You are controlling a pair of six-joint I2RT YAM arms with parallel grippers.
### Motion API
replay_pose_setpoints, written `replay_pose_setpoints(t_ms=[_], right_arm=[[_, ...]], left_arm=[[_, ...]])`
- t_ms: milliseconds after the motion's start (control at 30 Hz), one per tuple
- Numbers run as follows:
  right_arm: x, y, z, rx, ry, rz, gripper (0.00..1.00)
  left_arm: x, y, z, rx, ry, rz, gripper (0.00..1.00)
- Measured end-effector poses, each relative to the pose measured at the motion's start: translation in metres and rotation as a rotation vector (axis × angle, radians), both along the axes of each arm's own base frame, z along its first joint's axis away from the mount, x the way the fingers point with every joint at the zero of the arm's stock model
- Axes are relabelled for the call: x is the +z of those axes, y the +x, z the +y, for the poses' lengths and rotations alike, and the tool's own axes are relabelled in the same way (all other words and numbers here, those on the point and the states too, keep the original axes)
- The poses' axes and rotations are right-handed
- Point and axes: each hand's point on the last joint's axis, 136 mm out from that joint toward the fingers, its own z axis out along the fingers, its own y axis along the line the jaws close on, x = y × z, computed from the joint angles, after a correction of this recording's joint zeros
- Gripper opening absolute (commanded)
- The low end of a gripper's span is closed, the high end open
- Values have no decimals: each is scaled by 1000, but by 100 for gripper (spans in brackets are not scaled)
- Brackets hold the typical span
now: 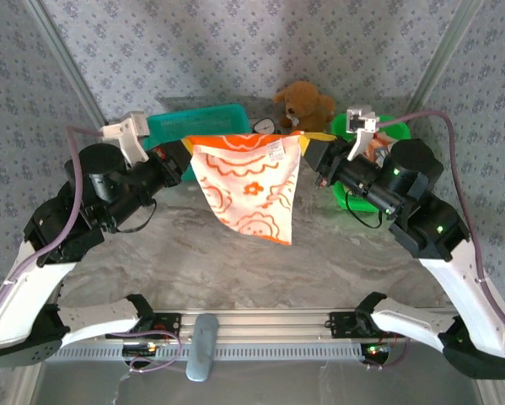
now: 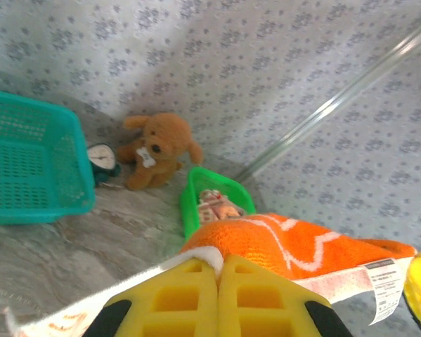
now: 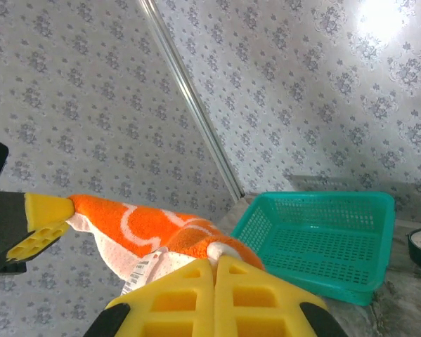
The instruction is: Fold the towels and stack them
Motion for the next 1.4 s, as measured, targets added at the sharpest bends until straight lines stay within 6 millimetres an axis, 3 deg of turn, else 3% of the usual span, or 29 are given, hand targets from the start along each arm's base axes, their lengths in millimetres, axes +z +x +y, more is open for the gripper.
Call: replay_pose_setpoints(t_ms=[200, 333, 567, 667, 767, 1067, 1400], right_arm=[[-22, 13, -3, -43, -44, 59, 0], [-51, 51, -8, -98, -71, 150, 0], [-118, 131, -11, -140, -92, 320, 0], [-152, 159, -13, -142, -105, 386, 0], [-186, 174, -15, -145, -121, 445, 0], [-276, 161, -15, -122, -169, 589, 0], [-365, 104, -15, -82, -240, 746, 0]], left_arm=[[-17, 10, -9, 38, 0, 66, 0], [-45, 45, -13, 105, 33, 154, 0], [-132, 123, -13, 178, 101, 378, 0], [-169, 147, -17, 170, 114, 457, 0], [-203, 161, -17, 169, 138, 519, 0], [-274, 148, -16, 139, 191, 635, 0], [-371, 82, -21, 101, 230, 816, 0]])
